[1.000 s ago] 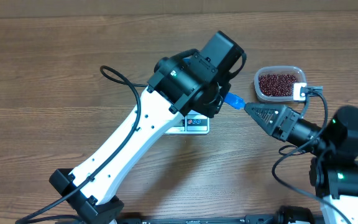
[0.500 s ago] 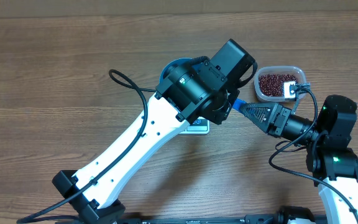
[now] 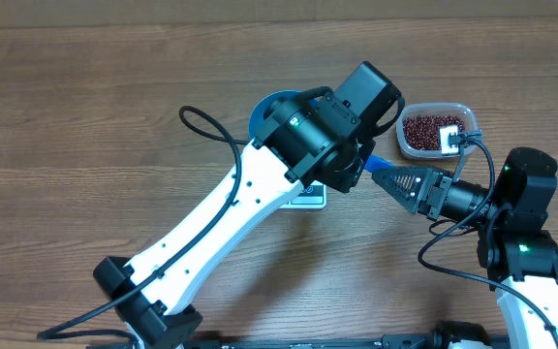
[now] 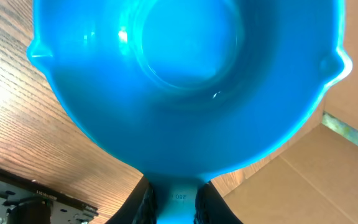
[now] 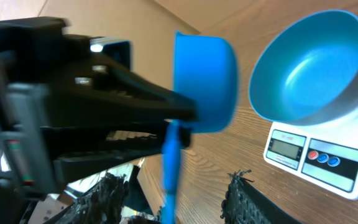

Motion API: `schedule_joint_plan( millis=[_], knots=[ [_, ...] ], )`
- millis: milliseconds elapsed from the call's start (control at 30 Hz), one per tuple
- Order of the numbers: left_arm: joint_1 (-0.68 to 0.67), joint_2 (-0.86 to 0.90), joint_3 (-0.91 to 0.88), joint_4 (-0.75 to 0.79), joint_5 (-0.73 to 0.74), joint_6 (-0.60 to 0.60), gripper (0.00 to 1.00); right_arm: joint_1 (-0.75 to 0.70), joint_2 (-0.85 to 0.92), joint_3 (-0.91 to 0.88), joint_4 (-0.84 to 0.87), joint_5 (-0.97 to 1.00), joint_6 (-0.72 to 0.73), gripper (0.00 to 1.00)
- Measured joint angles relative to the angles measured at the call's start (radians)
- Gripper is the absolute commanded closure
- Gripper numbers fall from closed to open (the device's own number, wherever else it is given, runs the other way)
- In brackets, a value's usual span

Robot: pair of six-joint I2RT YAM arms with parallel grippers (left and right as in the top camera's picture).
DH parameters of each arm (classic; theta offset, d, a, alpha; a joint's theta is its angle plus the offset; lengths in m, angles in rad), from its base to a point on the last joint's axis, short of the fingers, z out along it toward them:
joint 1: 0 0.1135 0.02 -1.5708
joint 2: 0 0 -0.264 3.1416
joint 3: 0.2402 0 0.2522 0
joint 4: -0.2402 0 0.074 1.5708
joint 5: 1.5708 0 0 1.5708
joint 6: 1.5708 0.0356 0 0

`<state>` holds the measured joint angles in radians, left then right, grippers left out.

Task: Scoop item into bowl and weigh 150g on scale
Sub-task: 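Reach the right gripper toward the scoop held by the left gripper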

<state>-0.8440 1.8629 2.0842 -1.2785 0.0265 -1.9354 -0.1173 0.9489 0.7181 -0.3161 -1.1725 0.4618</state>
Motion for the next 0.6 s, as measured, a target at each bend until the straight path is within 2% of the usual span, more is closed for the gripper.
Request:
schedule_joint_plan(
  millis=[267, 600],
  knots=[
    [0.0, 0.008, 0.0, 0.014, 0.014, -0.003, 0.95, 0.0, 0.0, 0.0, 0.011, -0.03, -0.015, 0.7],
    [-0.011, 0.008, 0.0, 0.037, 0.03, -0.004, 0.96, 0.0, 0.0, 0.0, 0.014, -0.028, -0.017, 0.8]
  ],
)
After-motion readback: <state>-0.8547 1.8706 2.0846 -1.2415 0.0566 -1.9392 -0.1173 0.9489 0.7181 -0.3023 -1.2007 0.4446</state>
